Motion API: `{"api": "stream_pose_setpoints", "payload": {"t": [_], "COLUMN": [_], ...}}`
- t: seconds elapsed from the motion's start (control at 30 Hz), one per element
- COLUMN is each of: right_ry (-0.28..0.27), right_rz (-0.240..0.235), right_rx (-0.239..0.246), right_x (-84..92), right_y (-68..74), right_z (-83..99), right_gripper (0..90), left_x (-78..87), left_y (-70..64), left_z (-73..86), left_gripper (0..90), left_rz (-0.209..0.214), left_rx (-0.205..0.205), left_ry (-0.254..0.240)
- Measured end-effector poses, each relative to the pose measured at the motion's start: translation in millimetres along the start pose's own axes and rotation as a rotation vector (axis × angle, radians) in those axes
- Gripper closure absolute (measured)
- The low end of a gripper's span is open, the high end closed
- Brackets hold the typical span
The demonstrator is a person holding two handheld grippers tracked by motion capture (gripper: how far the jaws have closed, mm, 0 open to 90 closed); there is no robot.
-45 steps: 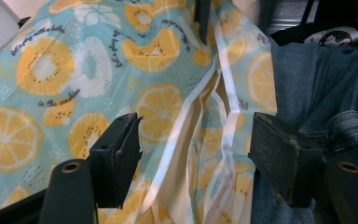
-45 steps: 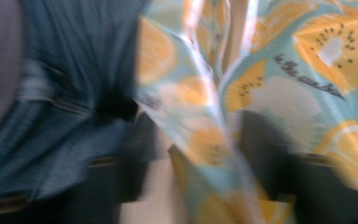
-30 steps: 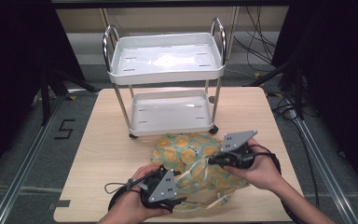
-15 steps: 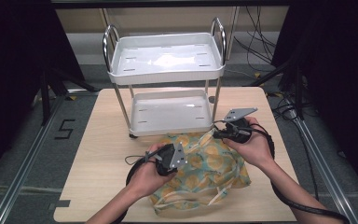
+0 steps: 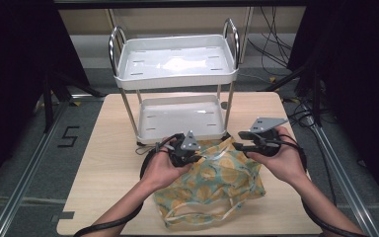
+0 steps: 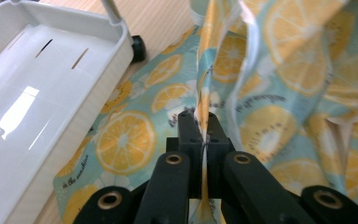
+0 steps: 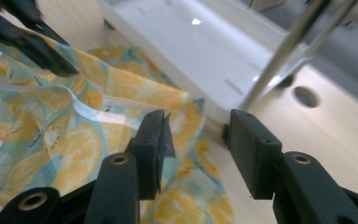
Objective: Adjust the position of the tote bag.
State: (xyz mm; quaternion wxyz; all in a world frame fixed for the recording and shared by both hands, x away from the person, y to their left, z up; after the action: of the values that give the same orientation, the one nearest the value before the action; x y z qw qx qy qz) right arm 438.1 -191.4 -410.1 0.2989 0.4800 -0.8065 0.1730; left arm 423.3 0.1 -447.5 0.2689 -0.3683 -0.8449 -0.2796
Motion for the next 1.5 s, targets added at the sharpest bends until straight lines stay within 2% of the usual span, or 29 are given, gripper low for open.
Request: {"api": "stream_pose_setpoints", "payload": {"t": [0.1,0.2,0.27,0.3,0.37,0.4,0.43,0.47,0.5,0.53,0.57,0.63,0.7,0.73,0.77,0.8,0.83,0.87,0.9,0.93,0.97,1.03,1.17,1.2,1.3,1.4,1.43,1.47,1.5], "right_ry": [-0.029,-0.043,-0.037,-0.022,-0.001,-0.001,0.034,0.034,0.07,0.07,0.092,0.132,0.163,0.177,0.19,0.19,0.196,0.198,0.2,0.2,0.199,0.194,0.178,0.189,0.185,0.183,0.178,0.178,0.179], "right_rz": [0.028,0.027,-0.009,-0.063,-0.11,-0.11,-0.166,-0.166,-0.205,-0.205,-0.231,-0.249,-0.232,-0.223,-0.191,-0.191,-0.19,-0.191,-0.177,-0.177,-0.178,-0.162,-0.145,-0.15,-0.144,-0.144,-0.14,-0.14,-0.141], "right_rx": [0.03,0.057,0.084,0.092,0.108,0.108,0.123,0.123,0.117,0.117,0.11,0.121,0.099,0.109,0.102,0.102,0.097,0.08,0.08,0.08,0.066,0.081,0.077,0.038,0.032,0.029,0.033,0.033,0.032], "right_x": [21.7,31.3,35.8,33.1,26.8,26.8,14.9,14.9,2.3,2.3,-2.6,-18.0,-27.6,-32.1,-38.8,-38.8,-40.5,-43.2,-46.6,-46.6,-47.4,-49.1,-49.7,-48.6,-50.4,-50.6,-50.9,-50.9,-51.0], "right_y": [6.0,15.3,31.1,48.1,62.1,62.1,77.9,77.9,89.5,89.5,93.7,97.6,95.0,91.4,84.6,84.6,82.5,80.4,73.9,73.9,72.9,65.9,59.4,60.6,57.1,56.2,55.3,55.3,55.6], "right_z": [-3.0,-4.4,-3.2,0.3,4.3,4.3,10.4,10.4,17.4,17.4,20.8,29.0,34.5,35.9,38.0,38.0,38.6,39.5,39.7,39.7,39.8,38.8,35.5,36.3,35.3,34.1,33.3,33.3,33.6], "right_gripper": [57.6,60.7,63.4,66.4,67.6,67.6,68.4,68.4,68.3,68.3,68.2,67.1,65.6,64.9,64.7,64.7,64.7,64.6,64.5,64.5,64.5,64.7,65.0,65.0,64.8,64.5,64.3,64.3,64.0], "left_x": [-6.9,-11.8,-14.5,-17.3,-20.1,-20.1,-20.6,-20.6,-20.5,-20.5,-20.3,-19.9,-19.2,-17.9,-14.4,-14.4,-10.8,-7.5,-0.1,-0.1,5.6,15.0,37.9,43.0,54.6,49.9,37.0,37.0,20.1], "left_y": [3.3,8.4,8.7,9.1,9.2,9.2,6.7,6.7,7.5,7.5,7.3,7.0,5.0,5.4,3.9,3.9,3.9,2.6,1.8,1.8,1.4,1.1,-0.2,-0.9,-7.4,-19.3,-22.8,-22.8,-21.2], "left_z": [-3.3,-7.4,-9.3,-11.2,-13.6,-13.6,-15.3,-15.3,-17.1,-17.1,-16.9,-15.3,-13.6,-12.6,-11.7,-11.7,-10.7,-10.7,-9.8,-9.8,-9.2,-8.2,-13.4,-15.2,-18.6,-12.3,-2.2,-2.2,10.8], "left_gripper": [89.4,89.4,89.4,89.4,89.4,89.4,89.4,89.4,89.4,89.4,89.4,89.4,89.3,88.9,81.2,75.9,75.9,66.1,59.0,56.3,51.9,49.6,45.8,45.8,47.4,49.0,46.1,44.1,41.7], "left_rz": [-0.004,-0.015,-0.02,-0.023,-0.03,-0.03,-0.025,-0.025,-0.03,-0.03,-0.033,-0.031,-0.027,-0.029,-0.019,-0.019,-0.006,0.0,0.007,0.007,0.012,0.007,-0.005,-0.007,-0.006,0.017,0.028,0.028,0.014], "left_rx": [0.024,0.011,0.035,0.034,0.02,0.02,0.032,0.032,0.007,0.007,0.004,-0.002,0.019,0.01,0.012,0.012,-0.002,0.007,-0.015,-0.015,-0.039,-0.074,-0.086,-0.081,-0.122,-0.188,-0.212,-0.212,-0.25], "left_ry": [0.016,0.018,0.029,0.032,0.028,0.028,0.032,0.032,0.022,0.022,0.024,0.026,0.026,0.028,0.024,0.024,0.025,0.01,-0.006,-0.006,-0.017,-0.025,-0.082,-0.095,-0.113,-0.073,-0.019,-0.019,0.048]}}
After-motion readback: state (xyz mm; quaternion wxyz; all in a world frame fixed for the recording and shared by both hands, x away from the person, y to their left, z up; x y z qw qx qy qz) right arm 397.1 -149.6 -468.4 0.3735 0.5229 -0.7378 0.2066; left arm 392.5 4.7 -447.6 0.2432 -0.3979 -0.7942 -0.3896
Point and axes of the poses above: each handheld gripper's, and its own axes: x roughly backward along the jaws, z roughly out of its underside, y roughly to its left, the point moved 7 cm from there along -x, roughly forward along the jaws, and after that the axes turned 13 degrees about -z, right-handed, at the moved point
